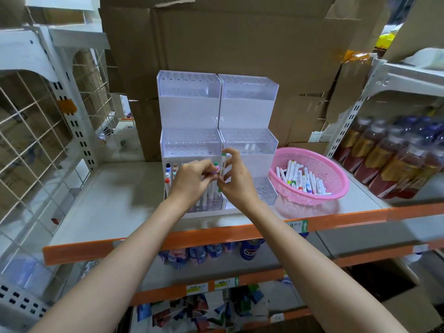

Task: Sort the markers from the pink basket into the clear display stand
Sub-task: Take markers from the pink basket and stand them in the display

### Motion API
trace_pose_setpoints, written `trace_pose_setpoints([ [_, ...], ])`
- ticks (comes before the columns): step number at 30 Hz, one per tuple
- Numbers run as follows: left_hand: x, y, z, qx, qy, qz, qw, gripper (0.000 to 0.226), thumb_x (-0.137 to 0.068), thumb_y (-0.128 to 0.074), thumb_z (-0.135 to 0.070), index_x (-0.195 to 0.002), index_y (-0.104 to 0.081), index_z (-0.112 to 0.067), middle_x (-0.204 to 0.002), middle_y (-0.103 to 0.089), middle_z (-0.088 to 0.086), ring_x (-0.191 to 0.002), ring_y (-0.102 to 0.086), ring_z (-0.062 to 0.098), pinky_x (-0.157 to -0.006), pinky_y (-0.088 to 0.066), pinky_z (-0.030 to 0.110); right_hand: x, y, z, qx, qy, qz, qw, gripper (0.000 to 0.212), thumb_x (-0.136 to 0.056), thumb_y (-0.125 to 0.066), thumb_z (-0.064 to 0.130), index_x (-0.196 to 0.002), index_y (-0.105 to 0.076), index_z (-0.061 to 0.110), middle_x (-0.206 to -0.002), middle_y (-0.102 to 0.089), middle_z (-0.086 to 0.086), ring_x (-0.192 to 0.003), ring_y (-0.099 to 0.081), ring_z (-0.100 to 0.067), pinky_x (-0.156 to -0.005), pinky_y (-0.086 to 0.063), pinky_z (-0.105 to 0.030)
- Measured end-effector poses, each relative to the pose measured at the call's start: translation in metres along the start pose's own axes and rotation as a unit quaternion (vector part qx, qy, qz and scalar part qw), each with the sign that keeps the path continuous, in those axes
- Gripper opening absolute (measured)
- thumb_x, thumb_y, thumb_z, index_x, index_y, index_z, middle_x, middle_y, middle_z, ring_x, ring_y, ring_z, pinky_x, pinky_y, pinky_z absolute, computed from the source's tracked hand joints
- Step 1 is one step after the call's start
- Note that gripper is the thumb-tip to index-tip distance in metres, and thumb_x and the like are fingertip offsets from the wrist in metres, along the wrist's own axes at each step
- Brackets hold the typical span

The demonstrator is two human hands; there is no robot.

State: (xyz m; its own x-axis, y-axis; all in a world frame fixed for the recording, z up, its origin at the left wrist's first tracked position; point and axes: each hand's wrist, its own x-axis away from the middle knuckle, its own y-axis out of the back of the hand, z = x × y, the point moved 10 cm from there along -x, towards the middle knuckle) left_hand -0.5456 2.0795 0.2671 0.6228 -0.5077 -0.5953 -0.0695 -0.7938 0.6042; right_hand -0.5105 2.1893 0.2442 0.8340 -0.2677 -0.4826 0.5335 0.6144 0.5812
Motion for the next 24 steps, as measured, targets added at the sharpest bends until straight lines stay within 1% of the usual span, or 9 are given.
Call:
trace_pose_setpoints([
  [4,0.004,-0.002,-0.001,-0.050,-0.021,0.008,0.999,0.012,-0.077,-0.077,-0.012,-0.082,-0.067,-0.010,-0.077,-0.066,0.007,-0.072,-0.061,0.022,-0.064,-0.051,0.034,0.001,-0.001,-0.002,0.001,-0.008,0.005,1.000,0.062,-0.081,-0.069,0.011,-0.122,-0.028,0.034,-0.095,-0.051,0.007,-0.067,-0.062,-0.016,-0.065,-0.054,-0.045],
  [6,0.006,-0.004,-0.007,-0.081,-0.054,0.019,0.995,0.015,-0.073,-0.079,-0.007,-0.079,-0.065,-0.007,-0.075,-0.064,0.007,-0.073,-0.059,0.025,-0.062,-0.050,0.035,0.002,-0.001,-0.002,-0.002,-0.010,0.009,1.000,0.062,-0.081,-0.070,0.012,-0.121,-0.028,0.035,-0.094,-0.053,0.006,-0.068,-0.062,-0.018,-0.066,-0.054,-0.044],
  [9,0.008,-0.005,-0.014,-0.111,-0.090,0.024,0.989,0.020,-0.068,-0.082,-0.003,-0.077,-0.064,-0.006,-0.075,-0.064,0.006,-0.073,-0.058,0.026,-0.062,-0.044,0.030,0.002,-0.002,-0.001,-0.006,-0.014,0.013,1.000,0.062,-0.081,-0.069,0.011,-0.120,-0.028,0.036,-0.093,-0.053,0.006,-0.070,-0.063,-0.021,-0.068,-0.054,-0.045],
  [13,0.013,-0.006,-0.017,-0.141,-0.116,0.014,0.983,0.021,-0.068,-0.082,-0.004,-0.079,-0.064,-0.006,-0.080,-0.064,0.007,-0.075,-0.058,0.027,-0.063,-0.047,0.031,0.002,-0.001,-0.001,-0.005,-0.011,0.012,1.000,0.060,-0.084,-0.067,0.008,-0.121,-0.028,0.036,-0.090,-0.049,0.013,-0.070,-0.063,-0.020,-0.068,-0.054,-0.045],
  [15,0.016,-0.006,-0.016,-0.154,-0.125,0.013,0.980,0.021,-0.069,-0.081,-0.004,-0.083,-0.066,-0.006,-0.084,-0.064,0.007,-0.077,-0.058,0.027,-0.065,-0.049,0.034,0.004,-0.001,-0.001,-0.002,-0.008,0.012,1.000,0.055,-0.086,-0.065,0.008,-0.125,-0.032,0.029,-0.090,-0.048,0.013,-0.071,-0.062,-0.018,-0.069,-0.054,-0.044],
  [17,0.021,-0.006,-0.013,-0.170,-0.131,0.016,0.977,0.023,-0.071,-0.079,-0.005,-0.092,-0.068,-0.007,-0.092,-0.064,0.007,-0.084,-0.060,0.028,-0.070,-0.050,0.038,0.005,-0.002,-0.001,0.007,-0.003,0.017,1.000,0.051,-0.089,-0.063,0.009,-0.127,-0.034,0.025,-0.094,-0.051,0.009,-0.071,-0.062,-0.017,-0.069,-0.054,-0.044],
  [21,0.030,-0.002,-0.005,-0.192,-0.128,0.022,0.973,0.033,-0.078,-0.075,-0.012,-0.110,-0.069,-0.013,-0.110,-0.065,0.008,-0.102,-0.060,0.028,-0.083,-0.048,0.040,0.007,-0.005,-0.002,0.018,-0.001,0.022,1.000,0.050,-0.090,-0.061,0.010,-0.121,-0.031,0.034,-0.097,-0.053,0.006,-0.070,-0.063,-0.017,-0.068,-0.054,-0.046],
  [24,0.035,0.000,-0.002,-0.187,-0.121,0.030,0.974,0.039,-0.079,-0.073,-0.009,-0.117,-0.067,-0.016,-0.115,-0.064,0.009,-0.104,-0.060,0.029,-0.086,-0.049,0.040,0.011,-0.005,-0.006,0.019,-0.013,0.023,0.999,0.051,-0.089,-0.061,0.008,-0.120,-0.032,0.036,-0.098,-0.053,0.005,-0.069,-0.063,-0.018,-0.069,-0.054,-0.047],
])
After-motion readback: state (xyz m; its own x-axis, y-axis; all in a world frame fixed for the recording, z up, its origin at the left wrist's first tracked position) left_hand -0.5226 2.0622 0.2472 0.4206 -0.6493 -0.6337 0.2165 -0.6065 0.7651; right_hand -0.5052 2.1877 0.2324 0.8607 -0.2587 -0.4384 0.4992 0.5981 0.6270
